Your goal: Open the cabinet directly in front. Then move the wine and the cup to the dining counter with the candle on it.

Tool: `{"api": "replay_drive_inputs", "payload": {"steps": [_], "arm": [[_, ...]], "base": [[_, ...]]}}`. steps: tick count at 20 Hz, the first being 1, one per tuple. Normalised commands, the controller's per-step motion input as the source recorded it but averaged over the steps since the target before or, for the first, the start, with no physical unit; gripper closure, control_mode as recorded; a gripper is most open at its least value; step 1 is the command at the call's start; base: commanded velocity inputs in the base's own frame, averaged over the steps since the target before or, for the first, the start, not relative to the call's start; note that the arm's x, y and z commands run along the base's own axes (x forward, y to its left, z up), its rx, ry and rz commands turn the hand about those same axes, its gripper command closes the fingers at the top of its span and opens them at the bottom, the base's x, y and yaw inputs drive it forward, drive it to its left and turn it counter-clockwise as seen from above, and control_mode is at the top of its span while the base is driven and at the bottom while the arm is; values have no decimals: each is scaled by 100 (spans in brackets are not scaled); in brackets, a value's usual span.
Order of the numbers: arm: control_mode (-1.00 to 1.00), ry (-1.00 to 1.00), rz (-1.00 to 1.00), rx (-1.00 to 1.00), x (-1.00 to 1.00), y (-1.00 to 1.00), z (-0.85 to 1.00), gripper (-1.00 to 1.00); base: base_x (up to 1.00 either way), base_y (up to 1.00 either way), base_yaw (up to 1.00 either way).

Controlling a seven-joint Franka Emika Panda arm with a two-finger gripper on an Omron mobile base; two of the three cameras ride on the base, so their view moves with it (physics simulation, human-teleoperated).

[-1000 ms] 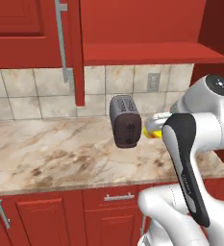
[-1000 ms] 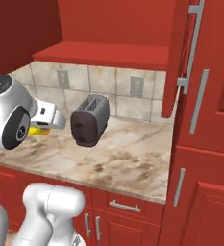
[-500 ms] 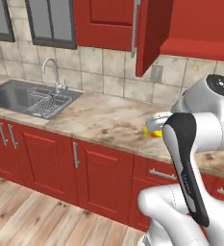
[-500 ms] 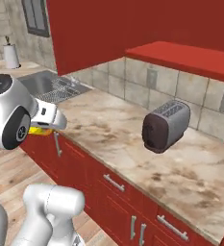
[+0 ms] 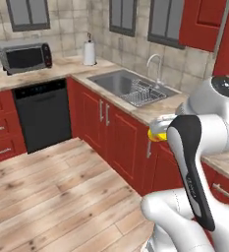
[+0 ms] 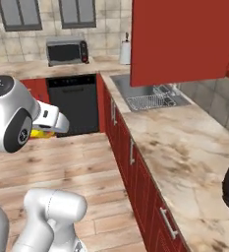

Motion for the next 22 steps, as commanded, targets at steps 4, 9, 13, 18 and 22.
{"api": "replay_drive_inputs", "payload": {"steps": [4, 9, 13, 18, 22], "arm": [[100, 0, 0, 0, 0, 0, 0, 100], [100, 0, 0, 0, 0, 0, 0, 100], [100, 0, 0, 0, 0, 0, 0, 100], [100, 0, 0, 0, 0, 0, 0, 100], [100, 0, 0, 0, 0, 0, 0, 100]], "base": [[-24, 47, 73], [-23, 64, 62], [-14, 75, 44], [13, 57, 7], [100, 13, -11]]}}
